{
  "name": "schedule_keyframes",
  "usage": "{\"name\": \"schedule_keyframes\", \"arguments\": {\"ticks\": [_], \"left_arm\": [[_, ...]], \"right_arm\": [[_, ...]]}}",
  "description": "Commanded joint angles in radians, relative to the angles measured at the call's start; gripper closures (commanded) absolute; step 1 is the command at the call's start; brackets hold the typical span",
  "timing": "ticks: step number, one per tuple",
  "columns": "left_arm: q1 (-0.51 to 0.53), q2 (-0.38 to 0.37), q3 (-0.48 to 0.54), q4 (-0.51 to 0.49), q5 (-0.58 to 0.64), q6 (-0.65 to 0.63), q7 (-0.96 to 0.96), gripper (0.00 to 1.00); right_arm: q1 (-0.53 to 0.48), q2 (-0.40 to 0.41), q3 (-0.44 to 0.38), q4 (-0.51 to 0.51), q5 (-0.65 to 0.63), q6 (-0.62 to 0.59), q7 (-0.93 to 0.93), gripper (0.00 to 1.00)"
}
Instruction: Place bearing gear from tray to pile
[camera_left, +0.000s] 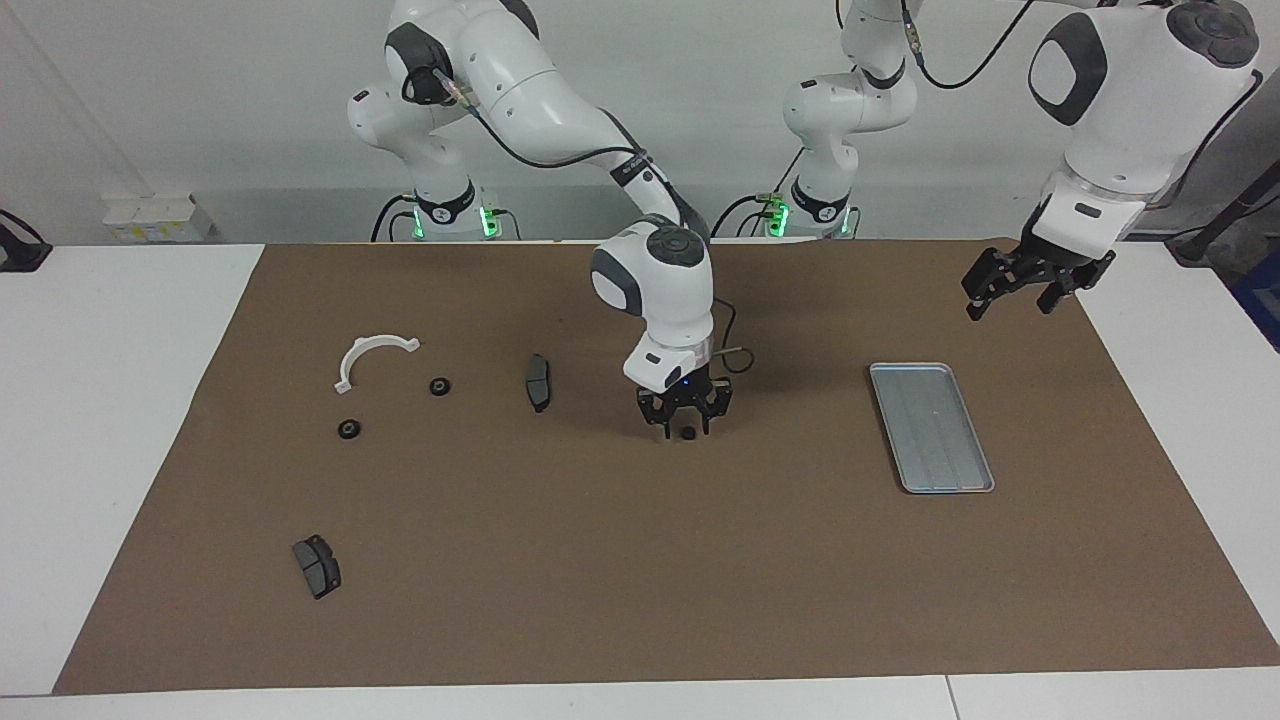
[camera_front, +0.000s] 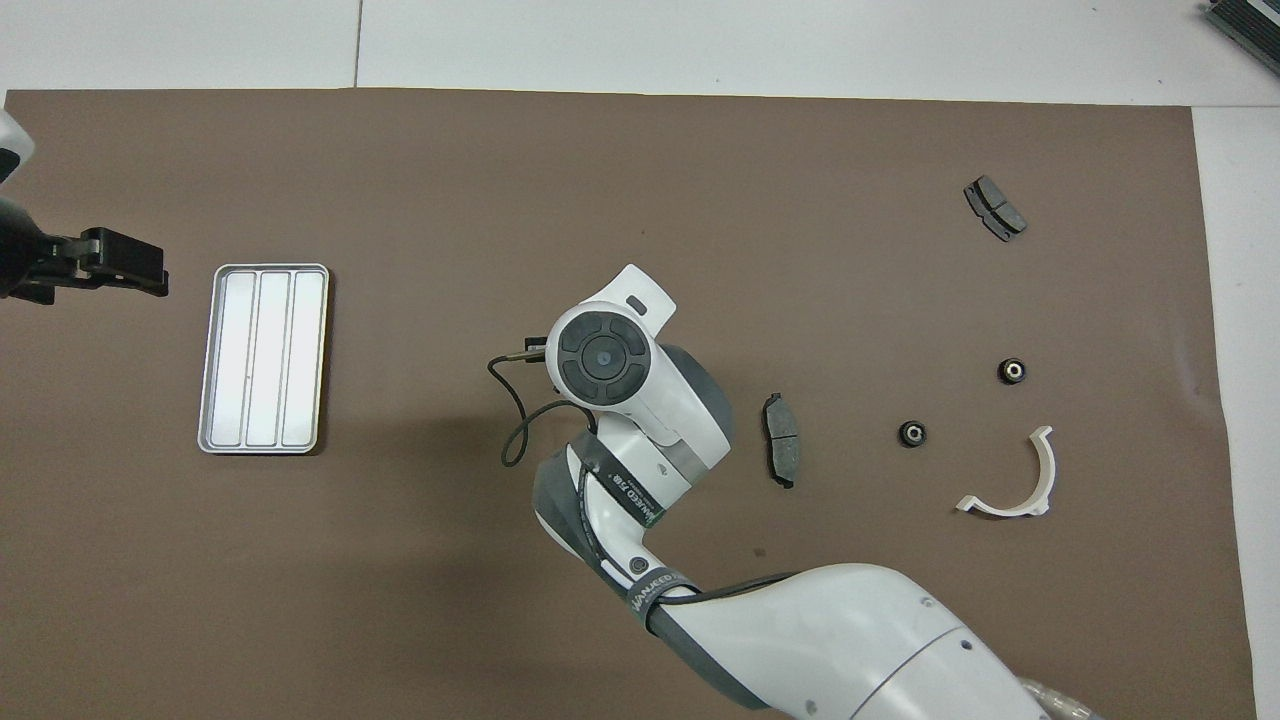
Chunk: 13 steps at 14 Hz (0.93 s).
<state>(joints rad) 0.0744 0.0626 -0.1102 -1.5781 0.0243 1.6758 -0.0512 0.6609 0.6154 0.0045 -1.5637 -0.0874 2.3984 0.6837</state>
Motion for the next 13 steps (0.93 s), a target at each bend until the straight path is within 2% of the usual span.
{"name": "schedule_keyframes", "arguments": {"ticks": [1, 5, 10, 11, 12, 13], "left_arm": [[0.016, -0.030, -0.005, -0.039, -0.014, 0.012, 0.011, 0.00], [0.016, -0.032, -0.005, -0.039, -0.014, 0.013, 0.017, 0.00], [0.016, -0.032, -0.005, -0.040, -0.014, 0.012, 0.014, 0.00], [0.016, -0.032, -0.005, -0.040, -0.014, 0.012, 0.014, 0.00], [0.016, -0.032, -0.005, -0.040, -0.014, 0.012, 0.014, 0.00], [0.016, -0.032, -0.005, -0.040, -0.014, 0.012, 0.014, 0.00]], "right_arm": [[0.009, 0.014, 0.000, -0.001, -0.028, 0.021, 0.028, 0.40], [0.013, 0.012, 0.000, -0.016, -0.028, 0.039, 0.030, 0.50], [0.014, 0.012, 0.000, -0.035, -0.028, 0.062, 0.019, 0.52], [0.014, 0.011, 0.000, -0.036, -0.029, 0.068, 0.019, 0.55], [0.013, 0.010, 0.000, -0.036, -0.032, 0.068, 0.019, 0.70], [0.014, 0.010, 0.000, -0.035, -0.035, 0.067, 0.020, 0.91]]}}
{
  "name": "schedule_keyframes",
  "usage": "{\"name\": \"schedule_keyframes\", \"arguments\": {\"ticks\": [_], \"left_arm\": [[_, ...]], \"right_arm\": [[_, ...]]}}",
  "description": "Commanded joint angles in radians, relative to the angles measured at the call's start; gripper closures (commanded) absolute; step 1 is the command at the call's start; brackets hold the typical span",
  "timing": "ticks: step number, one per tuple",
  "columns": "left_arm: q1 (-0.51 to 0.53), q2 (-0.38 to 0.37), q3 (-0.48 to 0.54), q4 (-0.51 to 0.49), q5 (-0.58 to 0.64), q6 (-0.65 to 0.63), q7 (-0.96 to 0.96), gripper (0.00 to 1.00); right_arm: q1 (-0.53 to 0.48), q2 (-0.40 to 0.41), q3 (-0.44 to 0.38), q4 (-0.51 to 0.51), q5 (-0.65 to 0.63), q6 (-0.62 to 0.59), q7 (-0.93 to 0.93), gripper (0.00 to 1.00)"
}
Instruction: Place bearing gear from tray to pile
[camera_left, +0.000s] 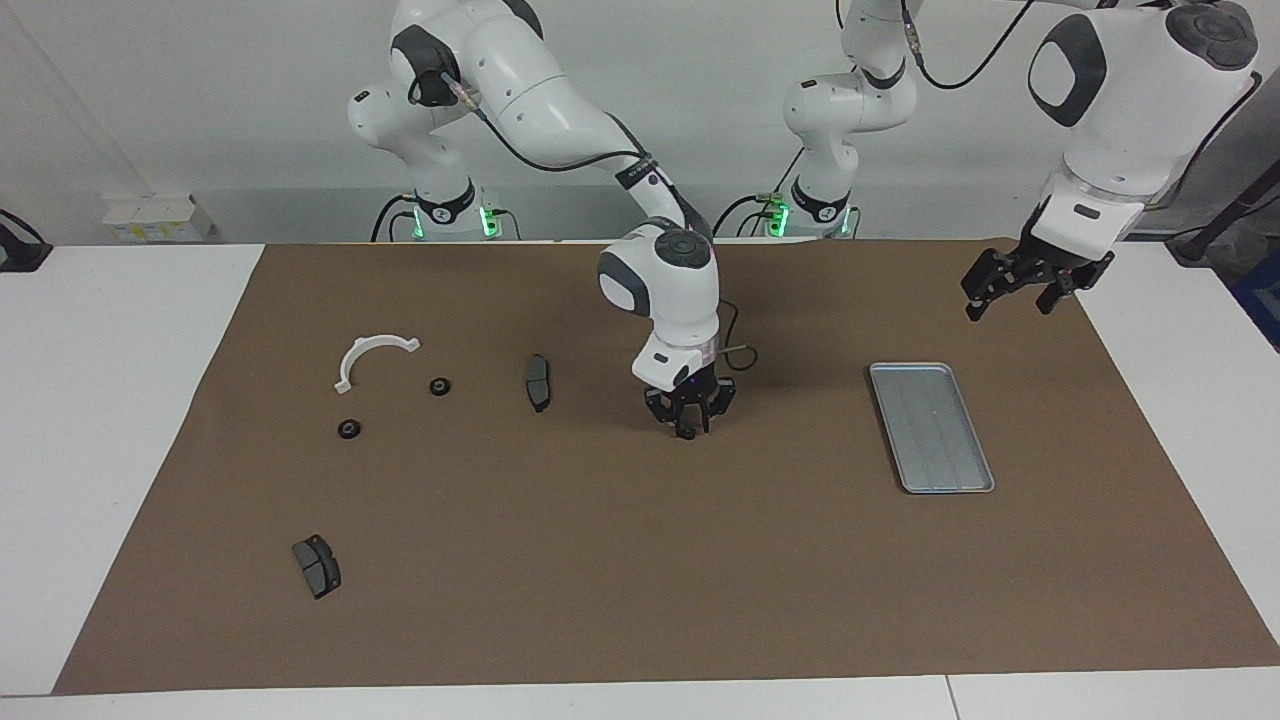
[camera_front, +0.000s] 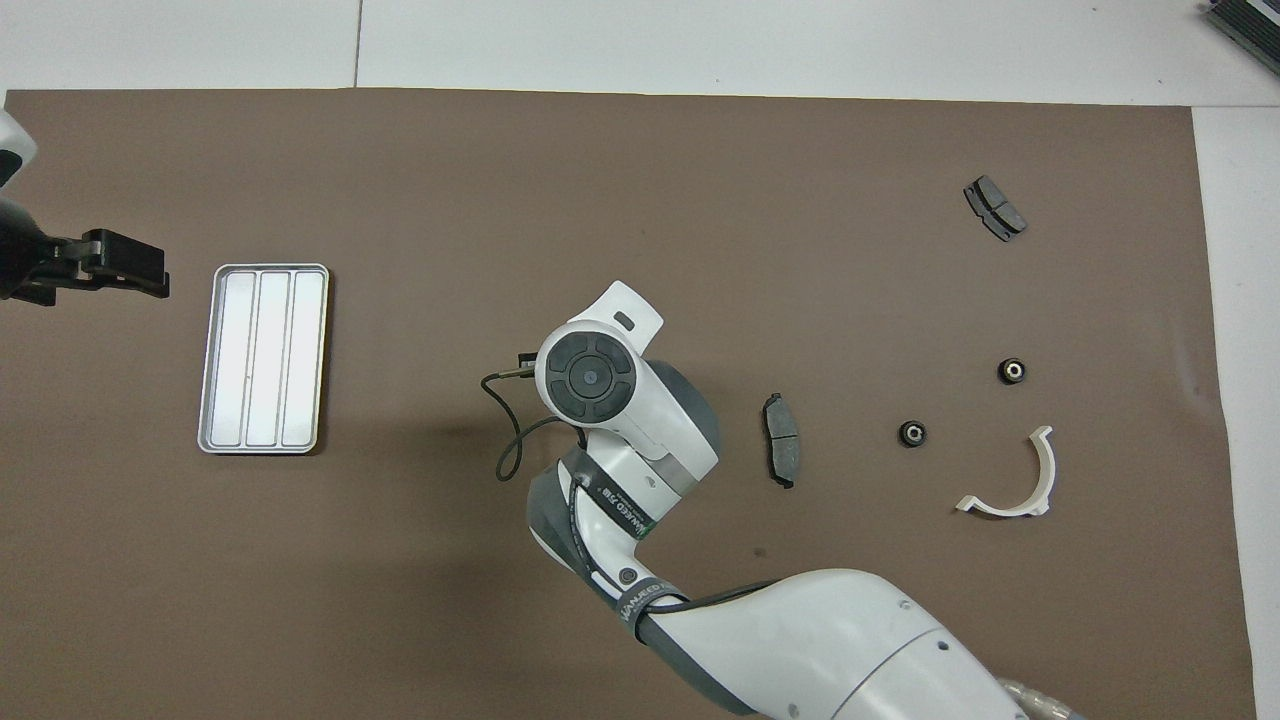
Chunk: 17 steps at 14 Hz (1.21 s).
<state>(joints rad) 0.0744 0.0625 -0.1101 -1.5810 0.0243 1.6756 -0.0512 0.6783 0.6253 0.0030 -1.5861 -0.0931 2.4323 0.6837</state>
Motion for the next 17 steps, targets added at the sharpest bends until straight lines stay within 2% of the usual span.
{"name": "schedule_keyframes", "arguments": {"ticks": [1, 5, 7, 12, 17], "left_arm": [[0.016, -0.032, -0.005, -0.037, -0.014, 0.013, 0.014, 0.00], [0.015, -0.032, -0.006, -0.037, -0.014, 0.016, 0.013, 0.00], [0.015, -0.032, -0.005, -0.037, -0.014, 0.018, 0.014, 0.00], [0.015, -0.032, -0.006, -0.036, -0.014, 0.013, 0.022, 0.00], [0.015, -0.033, -0.006, -0.039, -0.014, 0.015, 0.027, 0.00]], "right_arm": [[-0.006, 0.001, 0.002, -0.012, -0.030, 0.034, 0.022, 1.00], [-0.020, -0.018, -0.012, -0.003, -0.031, 0.030, 0.030, 1.00], [-0.066, -0.074, -0.017, -0.024, -0.033, 0.018, 0.020, 1.00], [-0.270, -0.231, -0.014, -0.164, -0.031, 0.024, -0.163, 1.00], [-0.482, -0.233, -0.006, -0.203, 0.025, 0.028, -0.404, 1.00]]}}
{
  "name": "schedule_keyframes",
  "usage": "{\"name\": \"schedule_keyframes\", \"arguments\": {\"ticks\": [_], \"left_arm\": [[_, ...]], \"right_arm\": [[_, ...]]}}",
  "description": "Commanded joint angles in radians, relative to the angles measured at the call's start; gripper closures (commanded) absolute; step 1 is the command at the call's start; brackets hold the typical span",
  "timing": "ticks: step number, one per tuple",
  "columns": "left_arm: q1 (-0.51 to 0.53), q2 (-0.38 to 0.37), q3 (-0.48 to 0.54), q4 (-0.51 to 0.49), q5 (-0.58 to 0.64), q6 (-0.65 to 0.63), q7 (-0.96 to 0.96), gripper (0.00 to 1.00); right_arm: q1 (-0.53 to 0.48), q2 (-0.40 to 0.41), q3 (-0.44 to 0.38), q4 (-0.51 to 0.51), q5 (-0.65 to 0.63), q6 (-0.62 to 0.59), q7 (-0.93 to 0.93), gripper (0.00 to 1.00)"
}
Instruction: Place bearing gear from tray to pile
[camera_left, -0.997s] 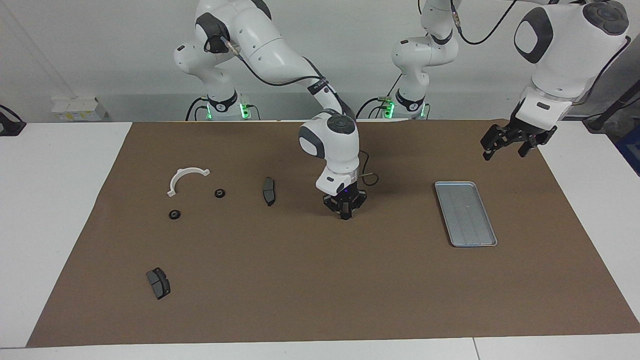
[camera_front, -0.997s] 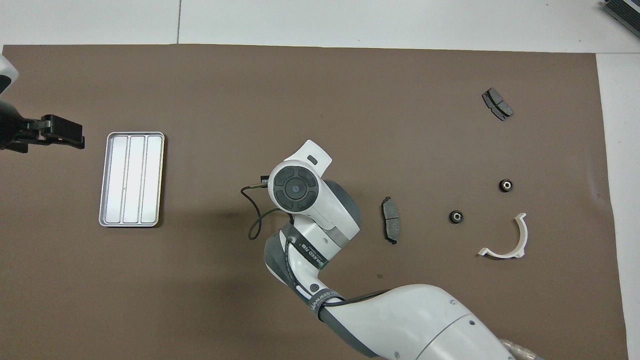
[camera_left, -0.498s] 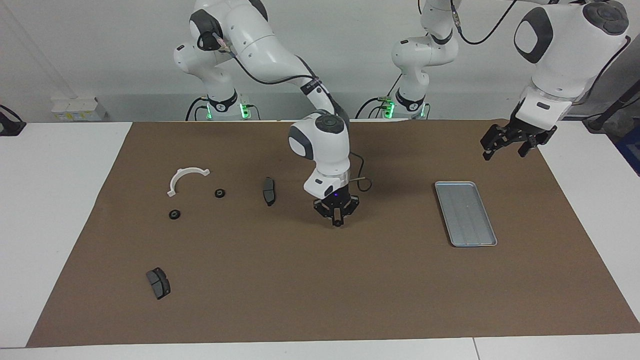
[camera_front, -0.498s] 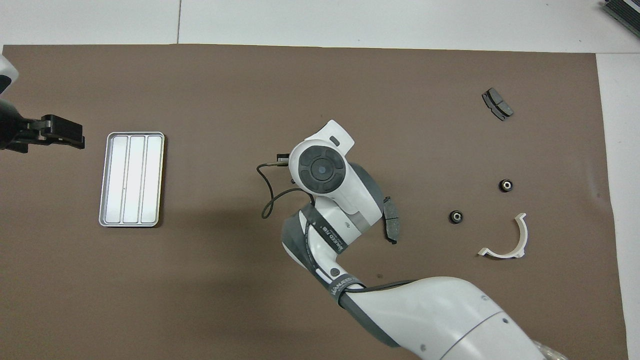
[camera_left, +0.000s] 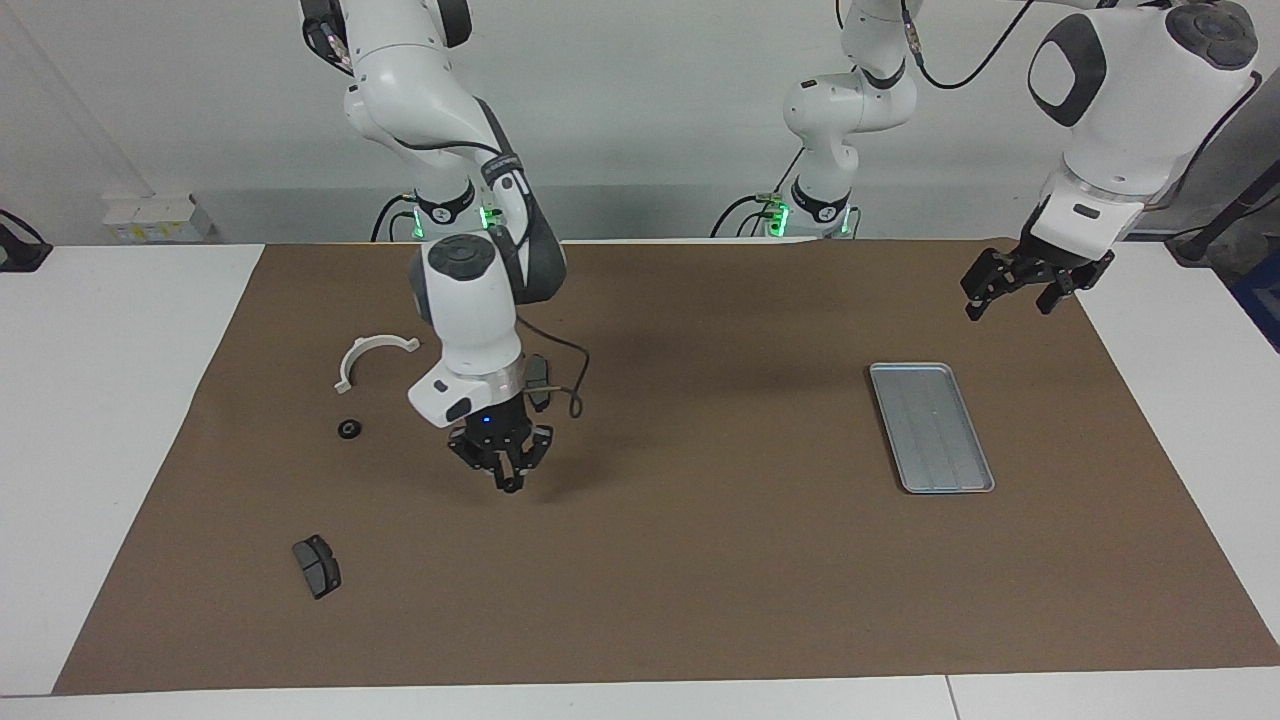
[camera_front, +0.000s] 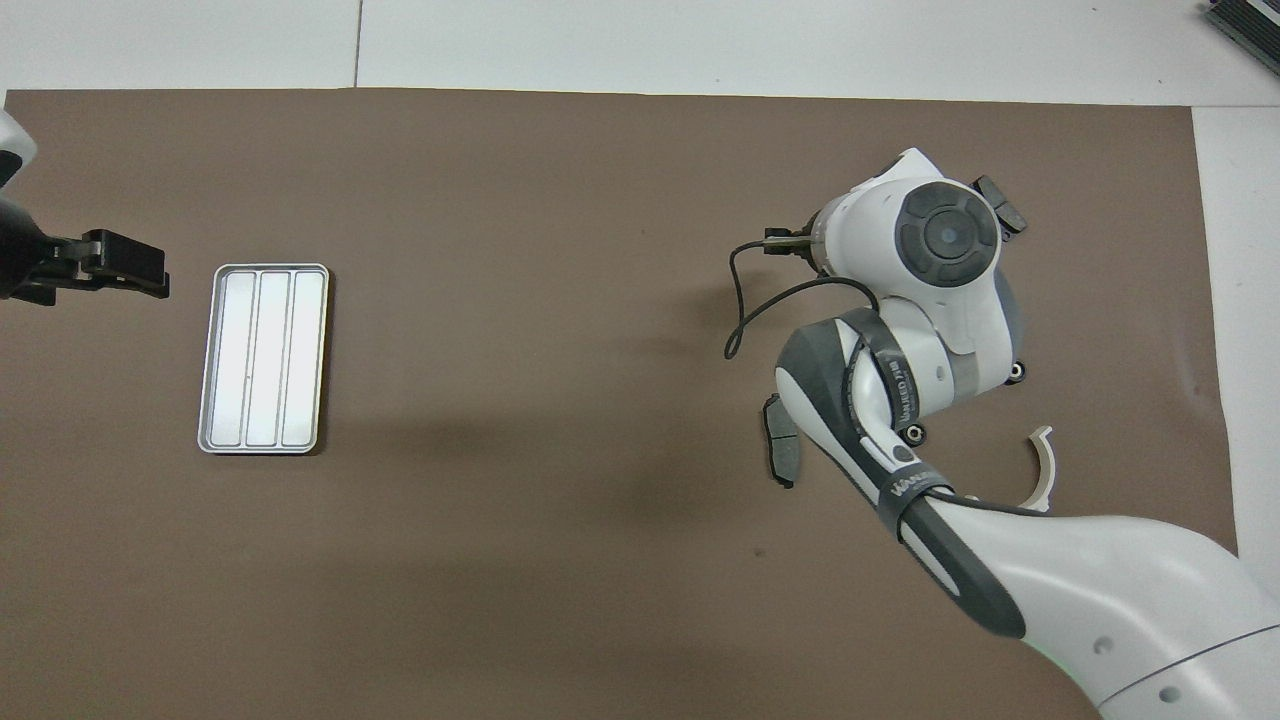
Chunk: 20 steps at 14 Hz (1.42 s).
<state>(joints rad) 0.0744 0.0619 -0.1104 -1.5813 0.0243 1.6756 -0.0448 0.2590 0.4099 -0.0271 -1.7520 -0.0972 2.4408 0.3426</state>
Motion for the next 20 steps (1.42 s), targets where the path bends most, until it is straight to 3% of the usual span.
{"name": "schedule_keyframes", "arguments": {"ticks": [1, 6, 7, 9, 12, 20], "left_arm": [[0.015, -0.033, -0.006, -0.040, -0.014, 0.013, 0.020, 0.00], [0.015, -0.033, -0.006, -0.040, -0.014, 0.015, 0.022, 0.00], [0.015, -0.033, -0.006, -0.040, -0.014, 0.012, 0.022, 0.00], [0.013, -0.033, -0.006, -0.040, -0.014, 0.013, 0.022, 0.00], [0.015, -0.033, -0.006, -0.045, -0.014, 0.015, 0.023, 0.00], [0.015, -0.034, -0.006, -0.043, -0.014, 0.026, 0.016, 0.00]], "right_arm": [[-0.084, -0.007, 0.024, -0.035, 0.057, 0.017, -0.106, 1.00], [-0.194, 0.078, 0.024, -0.009, 0.109, 0.029, -0.230, 1.00], [-0.201, 0.093, 0.024, 0.015, 0.131, 0.026, -0.234, 0.90], [-0.205, 0.095, 0.024, 0.051, 0.134, -0.005, -0.267, 0.00], [-0.201, 0.032, 0.023, 0.065, 0.139, -0.067, -0.261, 0.00], [-0.202, -0.302, 0.010, 0.068, 0.120, -0.466, -0.238, 0.00]]}}
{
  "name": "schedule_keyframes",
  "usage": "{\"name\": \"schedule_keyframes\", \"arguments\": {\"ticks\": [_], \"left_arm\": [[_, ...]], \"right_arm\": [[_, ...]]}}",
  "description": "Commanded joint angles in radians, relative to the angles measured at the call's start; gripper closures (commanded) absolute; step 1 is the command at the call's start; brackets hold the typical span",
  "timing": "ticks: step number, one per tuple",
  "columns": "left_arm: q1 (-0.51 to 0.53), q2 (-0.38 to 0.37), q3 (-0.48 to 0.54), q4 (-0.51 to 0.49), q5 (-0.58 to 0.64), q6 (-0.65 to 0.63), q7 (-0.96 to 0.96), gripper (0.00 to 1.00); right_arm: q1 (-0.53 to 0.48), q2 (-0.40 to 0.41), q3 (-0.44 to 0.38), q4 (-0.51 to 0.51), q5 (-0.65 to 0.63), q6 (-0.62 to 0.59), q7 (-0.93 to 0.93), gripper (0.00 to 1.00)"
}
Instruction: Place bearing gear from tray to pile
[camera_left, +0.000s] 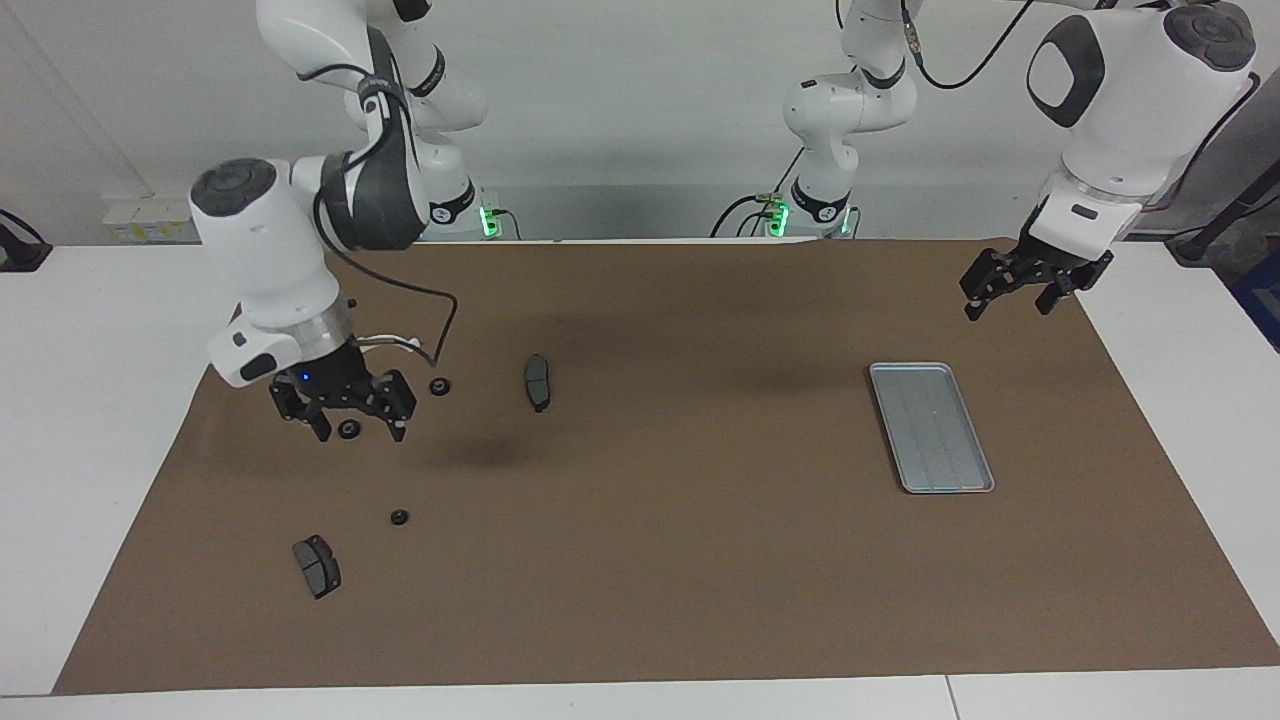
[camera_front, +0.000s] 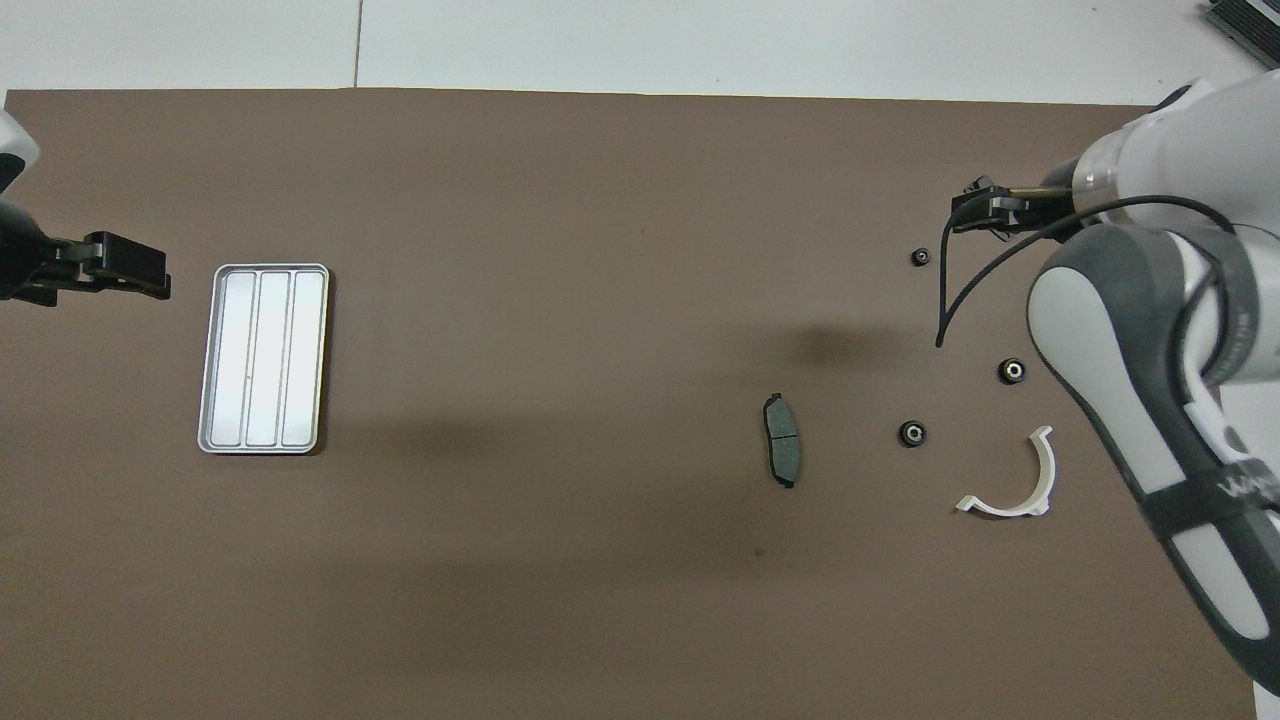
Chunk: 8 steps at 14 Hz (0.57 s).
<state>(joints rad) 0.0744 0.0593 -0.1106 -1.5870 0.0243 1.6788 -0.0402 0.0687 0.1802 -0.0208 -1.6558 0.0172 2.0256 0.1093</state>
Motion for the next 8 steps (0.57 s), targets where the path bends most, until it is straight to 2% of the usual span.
{"name": "schedule_keyframes", "arguments": {"ticks": [1, 4, 7, 8], "left_arm": [[0.016, -0.032, -0.005, -0.038, -0.014, 0.022, 0.011, 0.00], [0.015, -0.032, -0.006, -0.038, -0.014, 0.022, 0.014, 0.00], [0.015, -0.032, -0.006, -0.038, -0.014, 0.022, 0.016, 0.00], [0.015, -0.032, -0.006, -0.039, -0.014, 0.021, 0.016, 0.00]], "right_arm": [[-0.013, -0.102, 0.004, -0.029, 0.006, -0.094, -0.003, 0.00], [-0.013, -0.154, -0.010, -0.012, 0.006, -0.200, -0.006, 0.00], [-0.017, -0.142, -0.008, 0.085, 0.003, -0.330, -0.019, 0.00], [-0.012, -0.142, -0.007, 0.086, -0.003, -0.338, -0.019, 0.00]]}}
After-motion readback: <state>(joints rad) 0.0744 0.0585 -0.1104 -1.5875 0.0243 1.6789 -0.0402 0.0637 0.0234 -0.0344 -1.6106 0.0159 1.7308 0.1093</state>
